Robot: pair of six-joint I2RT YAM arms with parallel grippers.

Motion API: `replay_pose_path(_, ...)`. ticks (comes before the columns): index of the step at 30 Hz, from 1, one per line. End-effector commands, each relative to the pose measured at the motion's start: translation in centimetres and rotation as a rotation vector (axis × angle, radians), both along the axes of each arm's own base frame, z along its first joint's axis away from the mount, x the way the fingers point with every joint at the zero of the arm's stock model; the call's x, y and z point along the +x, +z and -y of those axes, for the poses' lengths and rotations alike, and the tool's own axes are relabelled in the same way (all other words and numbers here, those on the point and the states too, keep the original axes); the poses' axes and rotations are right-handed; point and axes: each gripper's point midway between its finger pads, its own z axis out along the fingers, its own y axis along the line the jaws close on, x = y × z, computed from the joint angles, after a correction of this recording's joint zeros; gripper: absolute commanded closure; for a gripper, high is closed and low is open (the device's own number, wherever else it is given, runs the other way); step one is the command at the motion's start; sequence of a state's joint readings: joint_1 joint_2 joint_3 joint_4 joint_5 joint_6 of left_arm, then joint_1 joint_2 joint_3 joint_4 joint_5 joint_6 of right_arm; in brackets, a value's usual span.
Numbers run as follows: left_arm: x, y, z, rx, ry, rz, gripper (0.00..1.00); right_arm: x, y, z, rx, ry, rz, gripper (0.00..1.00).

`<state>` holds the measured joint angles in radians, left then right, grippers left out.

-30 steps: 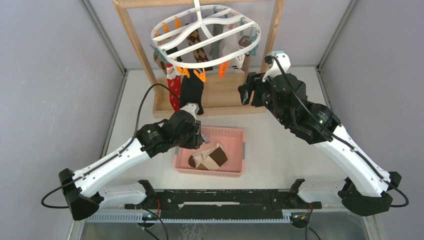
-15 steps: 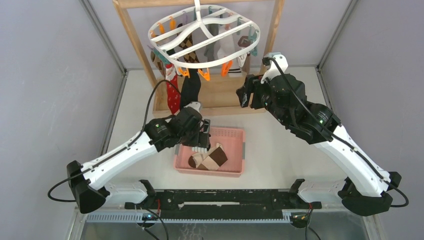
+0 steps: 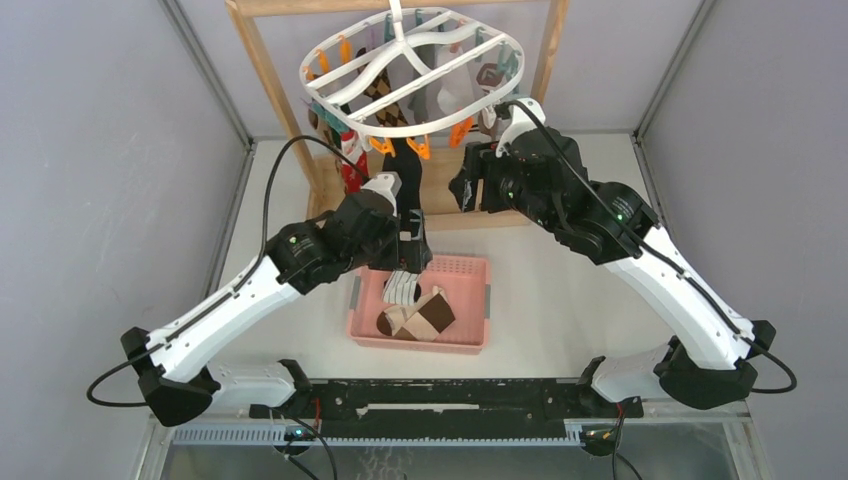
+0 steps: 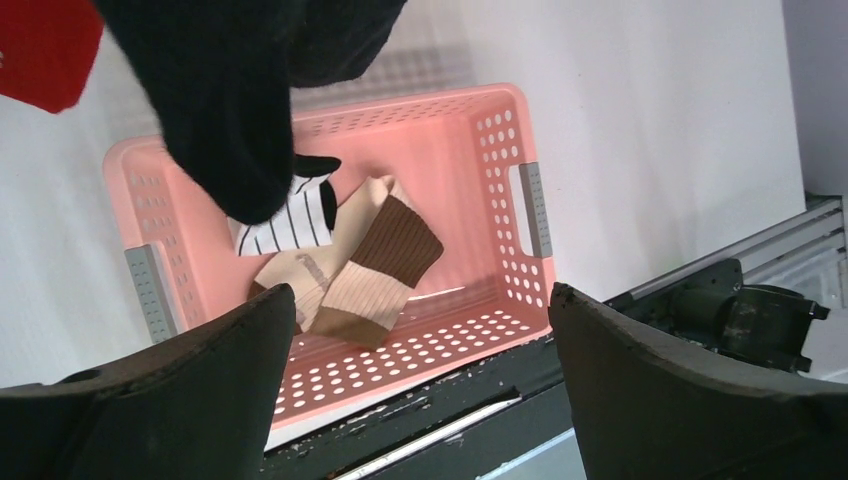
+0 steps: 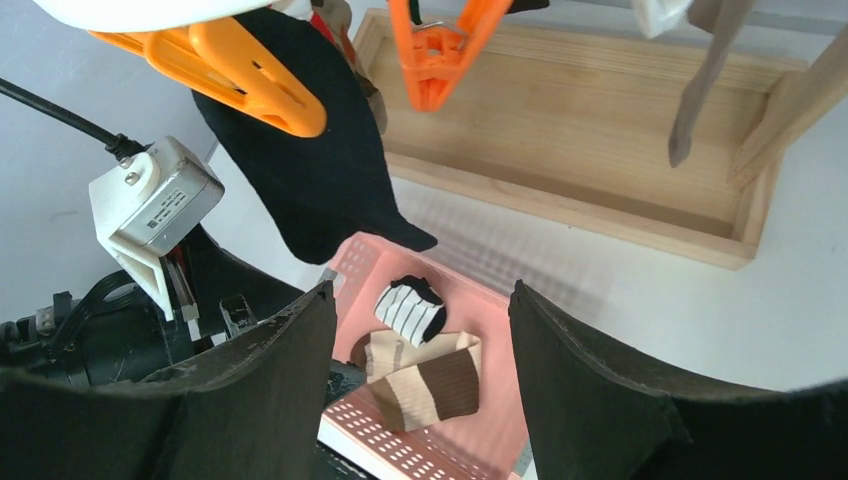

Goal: Remove the socks clipped to the hanger
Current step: Place the sock in the bin, then remove the sock from the hanger.

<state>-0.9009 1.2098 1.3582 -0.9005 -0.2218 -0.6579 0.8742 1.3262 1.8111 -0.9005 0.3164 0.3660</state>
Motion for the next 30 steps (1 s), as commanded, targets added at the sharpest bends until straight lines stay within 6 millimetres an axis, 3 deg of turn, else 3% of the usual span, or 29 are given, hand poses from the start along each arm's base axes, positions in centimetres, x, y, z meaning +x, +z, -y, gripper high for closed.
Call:
replay_pose_path(1, 0.3, 3.1, 1.0, -0.087, -0.026, 0.052, 0.0, -0.7, 1.4, -0.8, 0.053, 0.024, -0.014, 0.29)
replay_pose_path(12, 1.9, 4.5, 4.3, -0.092, -0.153, 0.051, 0.0, -0.3, 1.0, -2.0, 0.059, 0.008, -0.056, 0.26)
replay_pose_path(17, 3.0, 4.2, 4.2, -0.055, -0.152, 0.057, 0.0, -0.8, 1.5, -1.4, 0.081, -0.022, -0.054, 0.26)
replay_pose_path(23, 4.1, 4.3, 1.2, 0.029, -0.051, 0.093, 0.0, -1.8, 2.6, 1.9, 0.09, -0.072, -0.009, 0.25)
replay_pose_path(30, 2.9, 4.7, -1.5, 0.015, 0.042, 0.065, 0.0, -2.5, 2.1, 7.6, 0.138, -0.158, -0.057, 0.25)
